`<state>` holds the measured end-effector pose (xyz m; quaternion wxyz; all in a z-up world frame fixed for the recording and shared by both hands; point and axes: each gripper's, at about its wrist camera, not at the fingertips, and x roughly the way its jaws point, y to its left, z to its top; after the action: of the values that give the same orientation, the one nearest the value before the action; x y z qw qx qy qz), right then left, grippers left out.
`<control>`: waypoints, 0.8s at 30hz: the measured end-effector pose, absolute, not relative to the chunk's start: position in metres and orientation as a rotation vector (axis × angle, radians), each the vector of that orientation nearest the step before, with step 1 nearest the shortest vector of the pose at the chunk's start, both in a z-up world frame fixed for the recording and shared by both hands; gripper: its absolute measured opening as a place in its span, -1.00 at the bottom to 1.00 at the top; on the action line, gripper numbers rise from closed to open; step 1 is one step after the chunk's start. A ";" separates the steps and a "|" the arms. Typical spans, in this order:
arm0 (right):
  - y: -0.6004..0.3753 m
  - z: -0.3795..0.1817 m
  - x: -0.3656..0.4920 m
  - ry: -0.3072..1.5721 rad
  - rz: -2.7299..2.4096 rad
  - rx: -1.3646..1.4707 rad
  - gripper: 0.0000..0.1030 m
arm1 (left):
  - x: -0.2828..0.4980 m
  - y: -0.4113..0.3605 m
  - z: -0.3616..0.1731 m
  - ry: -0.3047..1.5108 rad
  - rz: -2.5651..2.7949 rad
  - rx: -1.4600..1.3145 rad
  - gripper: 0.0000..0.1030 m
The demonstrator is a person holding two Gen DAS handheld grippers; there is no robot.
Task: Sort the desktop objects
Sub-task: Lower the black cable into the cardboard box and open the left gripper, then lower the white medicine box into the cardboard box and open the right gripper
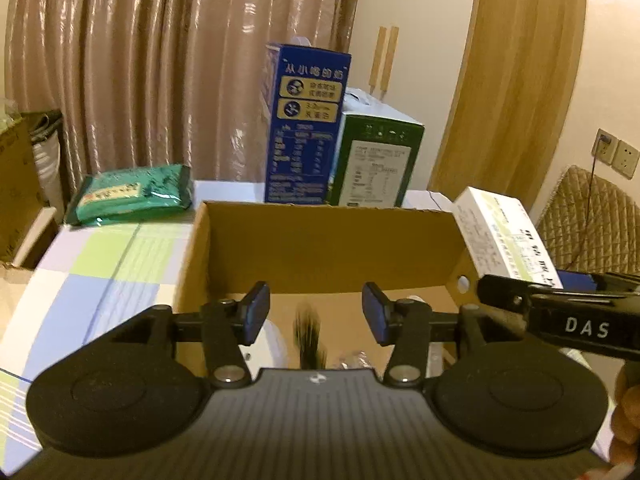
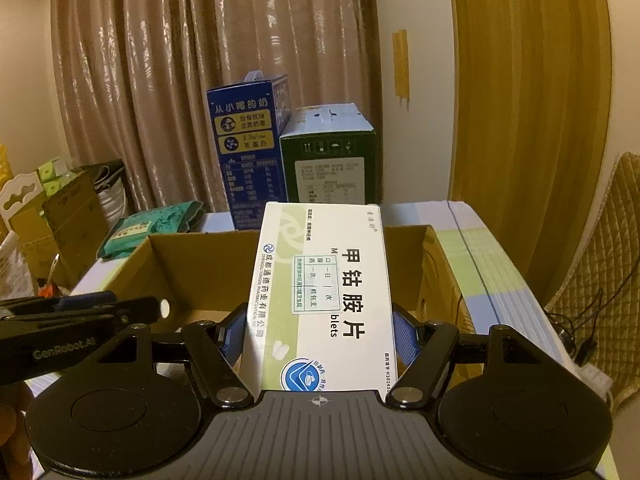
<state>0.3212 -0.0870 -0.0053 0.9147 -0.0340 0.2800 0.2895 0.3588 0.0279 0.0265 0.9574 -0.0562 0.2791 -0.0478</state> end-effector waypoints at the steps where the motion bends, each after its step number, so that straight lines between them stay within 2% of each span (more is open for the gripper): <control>1: -0.087 -0.005 0.321 0.577 0.595 -0.070 0.32 | 0.359 0.029 0.027 0.568 -0.093 -0.114 -0.13; 24: -0.069 -0.013 0.323 0.583 0.631 -0.050 0.36 | 0.353 0.048 0.021 0.586 -0.054 -0.127 -0.13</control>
<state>0.3234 -0.0686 -0.0131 0.9089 -0.0242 0.2825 0.3058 0.3531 0.0481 0.0212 0.9550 -0.0628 0.2886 -0.0266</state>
